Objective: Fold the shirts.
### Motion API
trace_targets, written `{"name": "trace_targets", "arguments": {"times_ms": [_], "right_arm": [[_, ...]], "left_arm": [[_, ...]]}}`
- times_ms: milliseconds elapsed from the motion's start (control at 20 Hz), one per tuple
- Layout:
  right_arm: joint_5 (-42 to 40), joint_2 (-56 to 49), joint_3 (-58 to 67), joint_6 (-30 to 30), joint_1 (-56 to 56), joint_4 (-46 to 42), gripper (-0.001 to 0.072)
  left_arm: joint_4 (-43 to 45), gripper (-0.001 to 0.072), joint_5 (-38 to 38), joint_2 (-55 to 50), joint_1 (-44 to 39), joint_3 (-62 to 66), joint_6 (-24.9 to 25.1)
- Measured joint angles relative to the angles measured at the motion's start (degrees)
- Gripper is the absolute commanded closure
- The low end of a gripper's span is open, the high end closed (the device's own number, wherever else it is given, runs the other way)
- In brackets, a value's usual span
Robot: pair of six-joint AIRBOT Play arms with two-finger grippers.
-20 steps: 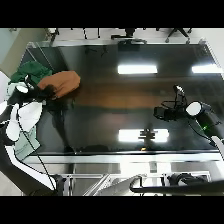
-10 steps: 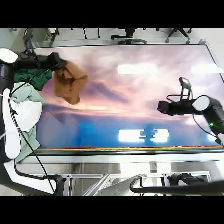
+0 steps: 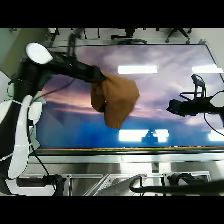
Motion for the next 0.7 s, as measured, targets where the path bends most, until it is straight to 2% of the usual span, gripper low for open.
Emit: {"name": "trace_targets", "arguments": {"times_ms": [50,100,150,350,550,700], "right_arm": [[0.1,-0.4,-0.7,-0.6,0.3,0.8,0.0505],[0.0,-1.0,-1.4,-1.4,0.6,2.1,0.0333],[-0.3,-1.7,-2.1,-2.5,1.1,3.7,0.0217],[-1.3,-6.1,-3.5,-7.2,3.8,10.3,0.0201],[-1.9,-11.5,-4.2,-10.9,8.6,13.4,0.0201],[-3.7,-16.0,-4.7,-12.1,14.1,14.6,0.0201]], "left_arm": [[0.8,0.0510,1.5,0.0,-0.8,-2.0,-0.1],[1.4,0.0134,3.1,0.0,-1.1,-3.7,-0.2],[1.8,0.0013,4.8,0.1,-1.0,-5.3,-0.2],[3.3,0.0013,5.2,0.2,3.5,-6.8,-0.5],[5.3,0.0013,-4.9,0.7,11.1,-8.5,-0.5],[6.3,0.0012,-7.6,3.0,14.4,-18.4,-0.5]]}}
